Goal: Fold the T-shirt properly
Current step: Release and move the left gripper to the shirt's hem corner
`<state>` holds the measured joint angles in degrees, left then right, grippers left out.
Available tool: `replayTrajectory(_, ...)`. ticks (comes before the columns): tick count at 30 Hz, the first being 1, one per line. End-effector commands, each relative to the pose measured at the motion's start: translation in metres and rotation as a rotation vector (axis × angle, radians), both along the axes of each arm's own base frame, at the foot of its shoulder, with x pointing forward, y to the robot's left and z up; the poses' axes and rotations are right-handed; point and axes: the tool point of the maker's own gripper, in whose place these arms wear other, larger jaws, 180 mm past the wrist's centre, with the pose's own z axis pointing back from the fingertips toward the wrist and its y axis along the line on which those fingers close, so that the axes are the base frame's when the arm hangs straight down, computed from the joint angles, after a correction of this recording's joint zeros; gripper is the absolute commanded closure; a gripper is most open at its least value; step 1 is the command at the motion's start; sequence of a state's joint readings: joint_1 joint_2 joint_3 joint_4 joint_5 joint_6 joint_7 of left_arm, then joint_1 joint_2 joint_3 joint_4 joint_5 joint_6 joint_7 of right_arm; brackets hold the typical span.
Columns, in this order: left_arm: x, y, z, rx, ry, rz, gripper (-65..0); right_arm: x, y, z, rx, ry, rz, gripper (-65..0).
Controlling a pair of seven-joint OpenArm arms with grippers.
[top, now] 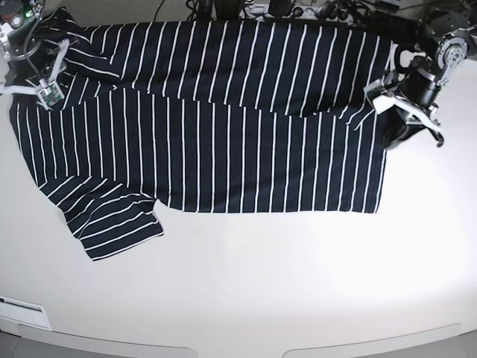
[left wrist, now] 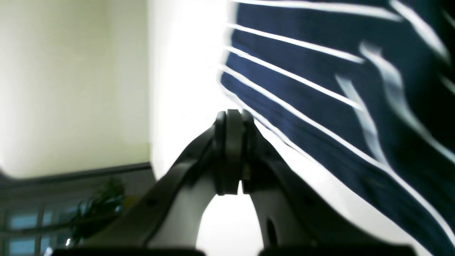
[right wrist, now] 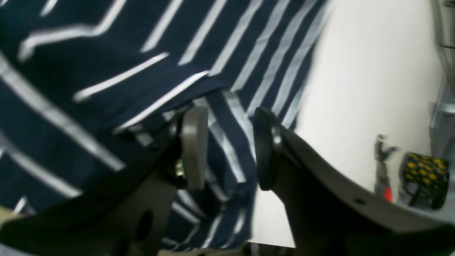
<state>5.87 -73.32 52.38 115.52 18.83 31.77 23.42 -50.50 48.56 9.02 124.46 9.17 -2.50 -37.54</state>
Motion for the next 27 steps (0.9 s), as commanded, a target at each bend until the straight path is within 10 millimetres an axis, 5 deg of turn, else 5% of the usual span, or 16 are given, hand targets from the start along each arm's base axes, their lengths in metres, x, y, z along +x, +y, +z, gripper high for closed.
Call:
replayTrajectory(1,0.012,0.001,0.021,-0.010,-0.083,-0.003,0.0,0.015,-0.003,0.020,-0.022,-0.080,0.013,-26.2)
replayTrajectory(6,0.046,0.000,0.050,-0.075,-0.227,0.067,0.0,0.034,-0.026,0.050,-0.074,-0.187,-0.027,-26.2)
replayTrajectory(9,0.081,0.027,0.061,-0.091,-0.318,0.181,0.0,0.036,-0.034,0.057,-0.090,-0.201,-0.047,-26.2)
replayTrajectory(13,0.127,0.087,0.051,-0.239,-0.310,0.430,0.0,0.036,-0.034,0.057,-0.089,-0.202,-0.049,-26.2)
replayTrajectory(16,0.149,0.112,0.019,-0.526,-0.133,0.596,0.0,0.037,-0.033,0.057,-0.086,-0.208,-0.044,-26.2)
replayTrajectory(20,0.156,0.082,-0.017,-0.942,0.231,0.582,-2.1,0.037,-0.033,0.057,-0.086,-0.207,-0.045,-26.2)
replayTrajectory(24,0.148,0.051,-0.027,-1.119,0.486,0.522,-29.0,0.037,-0.033,0.057,-0.087,-0.207,-0.044,-26.2)
replayTrajectory(27,0.138,0.038,-0.031,-1.139,0.589,0.502,-33.6,0.037,-0.033,0.057,-0.087,-0.207,-0.044,-26.2)
